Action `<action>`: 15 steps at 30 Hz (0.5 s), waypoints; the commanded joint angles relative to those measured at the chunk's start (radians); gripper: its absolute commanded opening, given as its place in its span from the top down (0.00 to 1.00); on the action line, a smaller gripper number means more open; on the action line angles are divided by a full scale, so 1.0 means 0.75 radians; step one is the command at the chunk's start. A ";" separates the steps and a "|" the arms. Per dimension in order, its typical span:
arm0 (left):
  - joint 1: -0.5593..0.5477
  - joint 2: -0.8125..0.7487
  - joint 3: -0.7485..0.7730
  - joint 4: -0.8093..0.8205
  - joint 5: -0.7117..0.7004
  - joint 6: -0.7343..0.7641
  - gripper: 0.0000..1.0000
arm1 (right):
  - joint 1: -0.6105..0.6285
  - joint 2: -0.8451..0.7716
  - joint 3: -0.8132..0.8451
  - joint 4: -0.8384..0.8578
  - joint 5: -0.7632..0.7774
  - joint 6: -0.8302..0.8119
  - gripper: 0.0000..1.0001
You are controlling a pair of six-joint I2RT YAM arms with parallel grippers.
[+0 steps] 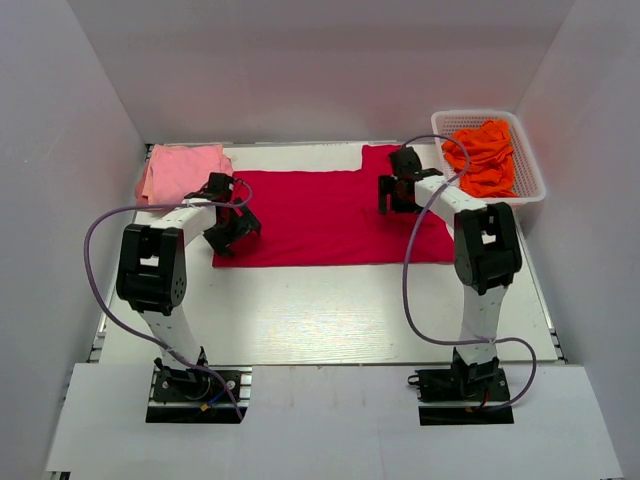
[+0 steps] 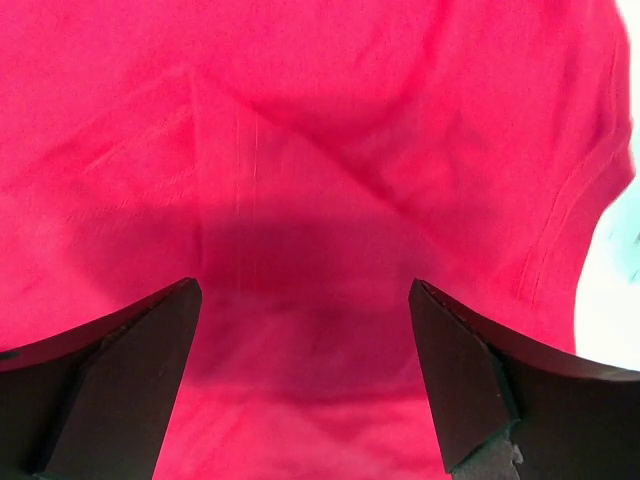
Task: Fold and stack the t-shirts
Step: Fold the flattened tshirt in 1/3 of the way
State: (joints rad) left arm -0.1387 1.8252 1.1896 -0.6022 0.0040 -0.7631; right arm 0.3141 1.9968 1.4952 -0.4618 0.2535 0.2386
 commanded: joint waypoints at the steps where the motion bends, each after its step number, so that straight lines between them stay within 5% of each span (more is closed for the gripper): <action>1: 0.025 0.006 0.034 -0.025 -0.073 0.030 0.00 | 0.035 0.086 0.095 0.057 0.186 -0.142 0.10; 10: 0.025 0.045 -0.003 -0.076 -0.120 0.030 0.00 | 0.094 0.215 0.207 0.045 0.273 -0.144 0.23; 15: 0.025 0.045 -0.003 -0.103 -0.165 0.030 0.00 | 0.084 0.217 0.209 0.016 0.447 -0.058 0.50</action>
State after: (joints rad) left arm -0.1265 1.8294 1.1942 -0.6270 -0.0502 -0.7559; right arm 0.3893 2.1544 1.6165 -0.4458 0.4656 0.1585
